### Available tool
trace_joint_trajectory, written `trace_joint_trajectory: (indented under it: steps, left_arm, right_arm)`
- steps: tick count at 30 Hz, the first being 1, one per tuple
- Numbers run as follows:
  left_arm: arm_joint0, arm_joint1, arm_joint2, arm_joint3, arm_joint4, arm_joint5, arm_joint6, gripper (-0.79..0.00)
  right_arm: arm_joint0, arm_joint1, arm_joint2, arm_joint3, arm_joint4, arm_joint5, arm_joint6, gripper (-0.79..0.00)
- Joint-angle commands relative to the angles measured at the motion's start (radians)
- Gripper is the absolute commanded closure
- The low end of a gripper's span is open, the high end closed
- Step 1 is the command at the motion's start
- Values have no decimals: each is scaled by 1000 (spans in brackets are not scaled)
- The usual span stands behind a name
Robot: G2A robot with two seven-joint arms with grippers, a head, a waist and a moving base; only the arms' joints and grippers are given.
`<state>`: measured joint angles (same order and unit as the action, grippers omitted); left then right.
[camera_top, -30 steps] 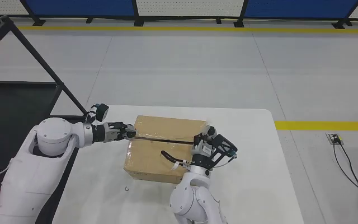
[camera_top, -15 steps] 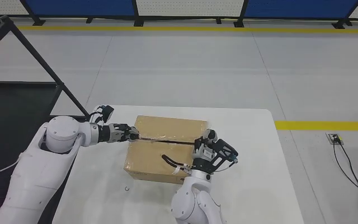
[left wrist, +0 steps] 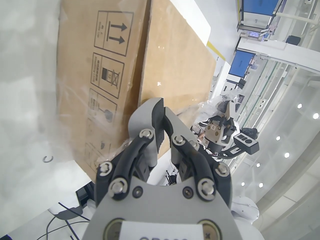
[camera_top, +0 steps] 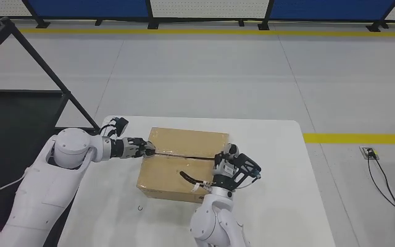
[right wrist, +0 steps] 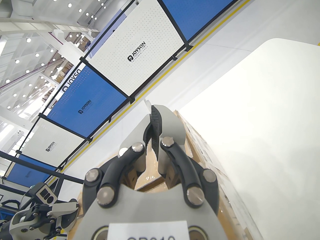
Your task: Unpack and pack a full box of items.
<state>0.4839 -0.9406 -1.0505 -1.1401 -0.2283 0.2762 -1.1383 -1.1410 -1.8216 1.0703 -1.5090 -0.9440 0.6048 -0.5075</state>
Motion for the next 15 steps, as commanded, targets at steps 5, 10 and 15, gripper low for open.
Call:
trace_joint_trajectory:
  steps: [5, 10, 15]
  left_arm:
    - [-8, -3, 7, 4, -4, 1, -2, 0]
    - [-13, -6, 12, 6, -5, 0, 2, 0]
    - [-18, -8, 17, 10, -5, 1, 0, 0]
  right_arm:
    - [-14, 2, 11, -6, -7, 13, 19, 0]
    - [-25, 5, 9, -20, -23, 23, 47, 0]
    - [-33, 6, 14, -29, -29, 20, 60, 0]
